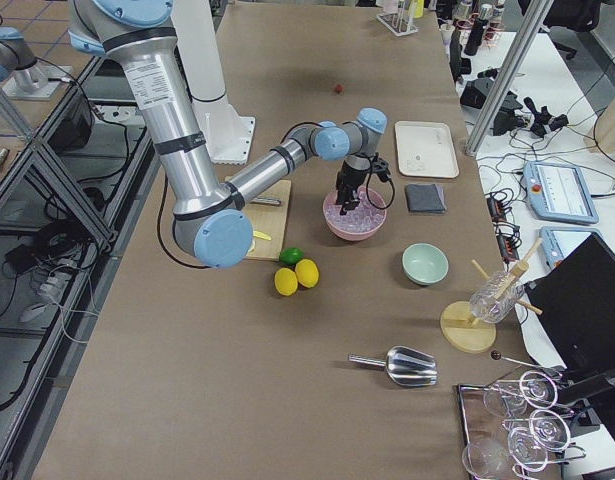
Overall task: Put ice and strawberries in cup
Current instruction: 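Lower the right gripper into the bowl and grasp an ice cube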
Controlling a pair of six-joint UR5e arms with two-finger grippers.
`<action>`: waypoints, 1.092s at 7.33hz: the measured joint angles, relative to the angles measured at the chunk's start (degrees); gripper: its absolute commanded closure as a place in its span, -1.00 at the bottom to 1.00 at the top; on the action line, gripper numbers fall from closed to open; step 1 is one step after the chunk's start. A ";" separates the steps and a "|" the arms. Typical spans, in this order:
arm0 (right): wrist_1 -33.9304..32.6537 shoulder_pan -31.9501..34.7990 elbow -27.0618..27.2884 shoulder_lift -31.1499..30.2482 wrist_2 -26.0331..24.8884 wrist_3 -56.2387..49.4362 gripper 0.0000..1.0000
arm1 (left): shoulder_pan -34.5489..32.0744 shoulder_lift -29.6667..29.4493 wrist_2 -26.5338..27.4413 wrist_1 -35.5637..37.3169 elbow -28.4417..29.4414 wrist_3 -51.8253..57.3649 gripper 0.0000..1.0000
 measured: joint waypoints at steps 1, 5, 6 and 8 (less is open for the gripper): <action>-0.56 0.09 0.04 -0.01 0.00 -0.29 -0.04 | -0.01 0.00 0.00 0.03 -0.04 0.00 -0.95; -0.88 -0.12 -0.67 0.10 0.00 -0.54 -0.04 | 0.00 0.00 -0.04 -0.03 -0.30 0.00 -0.95; -0.90 -0.07 -0.79 0.07 0.00 -0.70 -0.04 | 0.00 0.00 -0.06 -0.04 -0.33 0.00 -0.95; -0.91 0.10 -0.90 -0.17 -0.05 -1.25 -0.02 | 0.00 0.00 -0.08 -0.04 -0.47 0.00 -0.95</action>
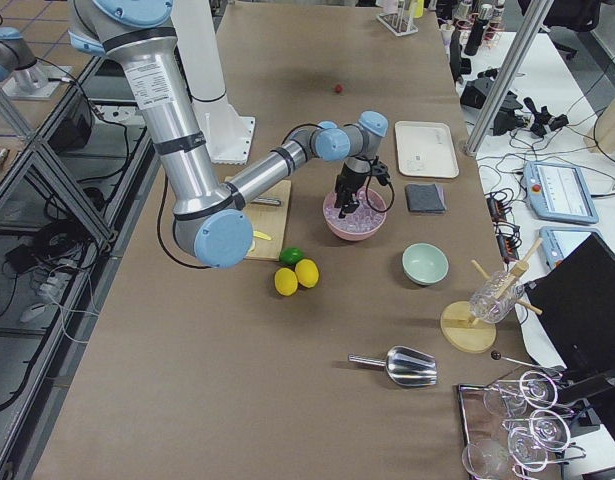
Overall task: Put ice and strawberries in cup
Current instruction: 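Lower the right gripper into the bowl and grasp an ice cube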
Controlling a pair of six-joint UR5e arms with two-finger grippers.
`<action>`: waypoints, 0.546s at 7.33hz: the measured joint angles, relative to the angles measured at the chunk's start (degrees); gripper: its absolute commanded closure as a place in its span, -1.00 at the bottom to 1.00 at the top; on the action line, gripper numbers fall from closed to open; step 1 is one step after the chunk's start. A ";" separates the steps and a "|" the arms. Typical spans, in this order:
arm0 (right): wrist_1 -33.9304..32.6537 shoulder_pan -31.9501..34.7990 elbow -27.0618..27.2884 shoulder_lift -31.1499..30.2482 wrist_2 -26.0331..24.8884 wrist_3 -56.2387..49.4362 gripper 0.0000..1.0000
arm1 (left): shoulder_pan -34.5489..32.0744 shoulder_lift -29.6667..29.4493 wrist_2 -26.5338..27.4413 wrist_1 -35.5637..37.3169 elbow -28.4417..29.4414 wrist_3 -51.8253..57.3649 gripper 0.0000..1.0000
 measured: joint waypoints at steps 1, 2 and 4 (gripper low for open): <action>0.00 0.03 -0.05 -0.24 -0.02 -0.16 0.09 | 0.00 0.00 0.00 0.00 -0.01 0.02 -0.95; 0.00 0.08 -0.23 -0.36 -0.03 -0.22 0.19 | 0.00 -0.02 0.00 0.00 -0.02 0.04 -0.95; 0.00 0.13 -0.66 -0.30 -0.03 -0.25 0.73 | 0.00 -0.08 0.00 0.00 -0.04 0.04 -0.95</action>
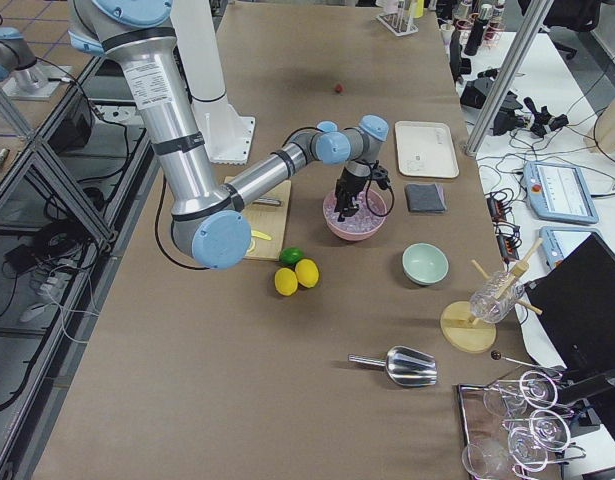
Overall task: Put ice and strawberries in cup
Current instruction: 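Lower the right gripper into the bowl and grasp an ice cube, then lift the ice cube and carry it over the blue cup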
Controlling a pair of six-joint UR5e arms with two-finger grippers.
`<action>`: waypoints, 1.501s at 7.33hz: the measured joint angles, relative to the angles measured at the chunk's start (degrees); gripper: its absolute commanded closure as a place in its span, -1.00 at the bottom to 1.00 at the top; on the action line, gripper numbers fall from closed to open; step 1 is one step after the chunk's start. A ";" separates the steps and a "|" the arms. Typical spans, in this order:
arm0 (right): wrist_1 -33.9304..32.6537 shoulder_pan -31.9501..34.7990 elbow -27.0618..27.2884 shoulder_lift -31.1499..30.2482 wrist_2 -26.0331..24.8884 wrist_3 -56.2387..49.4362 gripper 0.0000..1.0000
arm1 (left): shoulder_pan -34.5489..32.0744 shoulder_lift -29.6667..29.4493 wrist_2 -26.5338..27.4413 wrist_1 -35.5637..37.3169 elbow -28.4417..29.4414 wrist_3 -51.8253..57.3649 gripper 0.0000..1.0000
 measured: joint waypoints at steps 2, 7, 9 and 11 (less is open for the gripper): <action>0.00 0.11 -0.13 0.13 0.05 -0.01 1.00 | 0.00 -0.07 0.00 0.02 0.08 -0.04 -0.95; -0.08 2.69 0.65 2.21 0.21 0.20 1.00 | 0.00 -0.51 0.00 0.26 0.07 -0.03 -0.95; 0.31 3.54 2.43 5.55 0.68 5.87 1.00 | 0.00 -0.54 0.00 0.26 -0.06 -0.04 -0.95; 3.95 1.87 4.30 8.73 1.13 17.40 1.00 | 0.00 -0.54 0.00 0.26 -0.10 -0.05 -0.95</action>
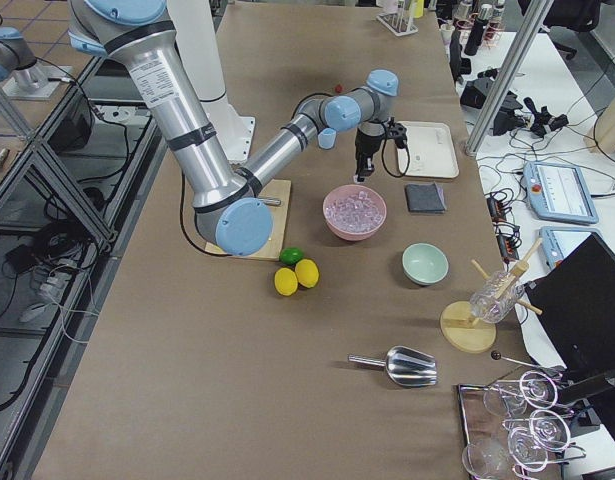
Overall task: Put ice and strawberries in cup
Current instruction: 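Lift the ice cube and carry it over the blue cup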
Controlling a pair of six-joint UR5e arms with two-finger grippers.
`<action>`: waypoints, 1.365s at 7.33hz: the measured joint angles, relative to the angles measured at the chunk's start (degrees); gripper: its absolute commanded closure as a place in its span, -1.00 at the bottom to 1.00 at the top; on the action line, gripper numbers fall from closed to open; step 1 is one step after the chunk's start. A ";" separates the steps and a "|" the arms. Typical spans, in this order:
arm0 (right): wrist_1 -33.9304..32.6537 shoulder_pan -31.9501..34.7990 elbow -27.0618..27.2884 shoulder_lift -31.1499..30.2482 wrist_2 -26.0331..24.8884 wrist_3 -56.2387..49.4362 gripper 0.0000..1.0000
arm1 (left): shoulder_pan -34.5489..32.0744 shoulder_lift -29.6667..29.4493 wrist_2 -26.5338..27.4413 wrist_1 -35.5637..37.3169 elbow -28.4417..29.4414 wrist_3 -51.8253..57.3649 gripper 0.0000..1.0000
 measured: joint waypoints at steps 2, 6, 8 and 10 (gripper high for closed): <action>11.64 -5.02 0.28 0.75 -0.83 14.51 1.00 | 0.00 -0.06 0.00 0.00 0.04 0.05 -0.95; 23.66 -16.03 0.20 3.55 -10.01 32.69 1.00 | 0.00 0.03 0.00 -0.23 0.47 0.30 -0.95; 24.27 -19.22 0.17 5.89 -12.90 36.34 1.00 | 0.00 0.22 0.00 -0.33 0.69 0.44 -0.95; 24.29 -21.67 -0.01 6.80 -15.42 37.83 1.00 | 0.00 0.35 0.00 -0.35 0.72 0.51 -0.95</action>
